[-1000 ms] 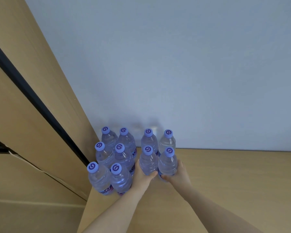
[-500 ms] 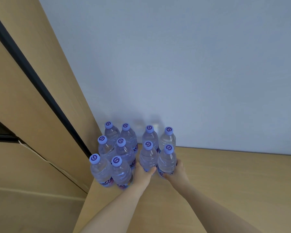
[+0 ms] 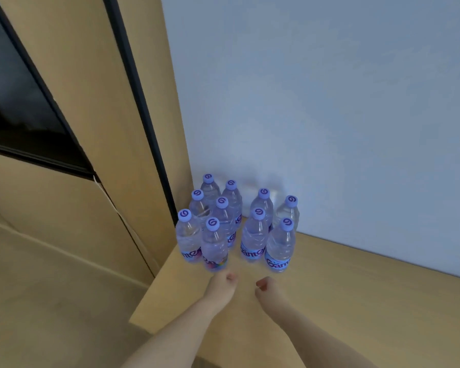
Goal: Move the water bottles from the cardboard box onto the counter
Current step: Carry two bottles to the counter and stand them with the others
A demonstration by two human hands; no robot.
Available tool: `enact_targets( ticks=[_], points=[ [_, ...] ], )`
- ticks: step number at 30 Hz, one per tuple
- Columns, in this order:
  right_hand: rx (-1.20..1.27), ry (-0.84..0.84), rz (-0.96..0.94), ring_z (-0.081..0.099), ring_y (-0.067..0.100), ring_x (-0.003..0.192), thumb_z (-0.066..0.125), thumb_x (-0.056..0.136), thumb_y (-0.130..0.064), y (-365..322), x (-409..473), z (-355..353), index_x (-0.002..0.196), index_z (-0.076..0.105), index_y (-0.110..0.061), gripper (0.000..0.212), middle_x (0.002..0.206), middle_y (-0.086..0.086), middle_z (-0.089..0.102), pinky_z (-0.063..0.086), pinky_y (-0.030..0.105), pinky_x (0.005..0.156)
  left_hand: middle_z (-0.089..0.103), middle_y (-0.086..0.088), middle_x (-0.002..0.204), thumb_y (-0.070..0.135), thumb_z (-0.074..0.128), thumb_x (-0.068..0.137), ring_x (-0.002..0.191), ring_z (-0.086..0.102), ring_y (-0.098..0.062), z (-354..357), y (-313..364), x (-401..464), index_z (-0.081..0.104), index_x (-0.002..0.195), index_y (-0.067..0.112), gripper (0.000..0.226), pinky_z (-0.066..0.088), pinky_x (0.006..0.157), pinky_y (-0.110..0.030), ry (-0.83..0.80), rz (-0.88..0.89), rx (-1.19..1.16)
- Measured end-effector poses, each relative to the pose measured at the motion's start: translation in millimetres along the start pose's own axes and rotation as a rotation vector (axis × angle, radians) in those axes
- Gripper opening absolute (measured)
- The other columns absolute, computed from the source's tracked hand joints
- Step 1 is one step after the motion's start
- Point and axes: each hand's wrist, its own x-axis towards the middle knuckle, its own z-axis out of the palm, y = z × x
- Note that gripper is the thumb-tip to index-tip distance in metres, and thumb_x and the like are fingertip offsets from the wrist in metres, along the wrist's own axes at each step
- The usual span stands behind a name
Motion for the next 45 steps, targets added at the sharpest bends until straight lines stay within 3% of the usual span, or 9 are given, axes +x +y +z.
enact_targets(
  ticks=[5,12,15,20,24,28,32,38,45],
  points=[
    [-0.081,-0.084,-0.078,0.055,0.017,0.088,0.046,0.091,-0.010,-35.1,-26.4,48.7,0.116,0.058,-0.010,0.027,0.110,0.004,0.059,0.041,0.021,0.070,0.062,0.002,0.098,0.012,0.049,0.097,0.088,0.055,-0.012,-56.2,-55.1,-27.7,0.068,0.109,0.008,0.022,0.035,0.067,-0.015,0.086,-0.036,-0.015],
    [-0.224,-0.181,-0.237,0.051,0.016,0.090,0.047,0.092,-0.012,-111.9,-78.0,159.0,0.108,0.062,-0.010,0.023,0.107,0.006,0.060,0.038,0.021,0.075,0.064,0.001,0.091,0.016,0.047,0.097,0.091,0.060,-0.016,-172.3,-162.7,-90.1,0.062,0.085,0.021,0.021,0.042,0.072,-0.022,0.152,-0.137,-0.008],
    [-0.306,-0.276,-0.338,0.053,0.016,0.085,0.039,0.095,-0.011,-148.0,-103.6,216.2,0.105,0.063,-0.005,0.026,0.098,0.006,0.059,0.038,0.022,0.071,0.067,-0.005,0.096,0.012,0.048,0.095,0.098,0.063,-0.021,-223.7,-211.2,-120.5,0.069,0.093,0.014,0.021,0.044,0.079,-0.024,0.210,-0.202,0.032],
    [-0.427,-0.438,-0.488,0.047,0.007,0.069,0.038,0.096,-0.011,-209.3,-141.7,307.3,0.086,0.057,-0.018,0.023,0.081,-0.005,0.052,0.037,0.021,0.067,0.068,-0.012,0.119,0.014,0.049,0.097,0.114,0.061,-0.022,-302.7,-284.5,-176.2,0.069,0.114,0.006,0.028,0.044,0.090,-0.024,0.330,-0.352,0.087],
    [-0.568,-0.528,-0.589,0.059,0.018,0.088,0.041,0.095,-0.014,-250.6,-166.0,375.5,0.104,0.065,-0.010,0.026,0.101,0.006,0.065,0.045,0.027,0.074,0.067,-0.016,0.118,0.010,0.042,0.096,0.113,0.062,-0.026,-359.6,-333.2,-216.6,0.067,0.111,0.000,0.031,0.046,0.088,-0.031,0.378,-0.435,0.129],
    [-0.724,-0.609,-0.717,0.058,0.022,0.092,0.044,0.096,-0.019,-293.9,-175.7,444.1,0.098,0.059,-0.017,0.016,0.100,0.007,0.062,0.040,0.026,0.073,0.064,-0.016,0.120,0.008,0.038,0.097,0.115,0.060,-0.026,-415.9,-371.4,-239.5,0.061,0.116,-0.003,0.032,0.045,0.089,-0.031,0.399,-0.515,0.151],
    [-0.791,-0.678,-0.763,0.056,0.023,0.101,0.045,0.098,-0.016,-341.4,-174.8,524.8,0.116,0.058,-0.007,0.024,0.115,0.012,0.061,0.037,0.025,0.076,0.061,-0.012,0.127,0.015,0.039,0.097,0.117,0.058,-0.024,-472.2,-417.2,-251.4,0.057,0.123,0.008,0.032,0.046,0.091,-0.028,0.449,-0.640,0.150],
    [-0.895,-0.775,-0.856,0.057,0.029,0.113,0.046,0.099,-0.016,-426.5,-157.8,651.9,0.113,0.058,-0.005,0.022,0.114,0.019,0.061,0.043,0.030,0.089,0.060,-0.010,0.129,0.020,0.038,0.097,0.119,0.056,-0.027,-568.3,-491.1,-233.6,0.056,0.124,0.013,0.033,0.045,0.094,-0.029,0.500,-0.764,0.093],
    [-1.137,-0.851,-0.943,0.058,0.031,0.113,0.048,0.098,-0.018,-542.8,-126.3,770.1,0.117,0.060,-0.001,0.028,0.121,0.019,0.062,0.045,0.032,0.091,0.059,-0.010,0.130,0.022,0.039,0.097,0.119,0.056,-0.027,-686.8,-555.1,-200.5,0.056,0.125,0.015,0.034,0.045,0.094,-0.029,0.498,-0.846,0.034]
  ],
)
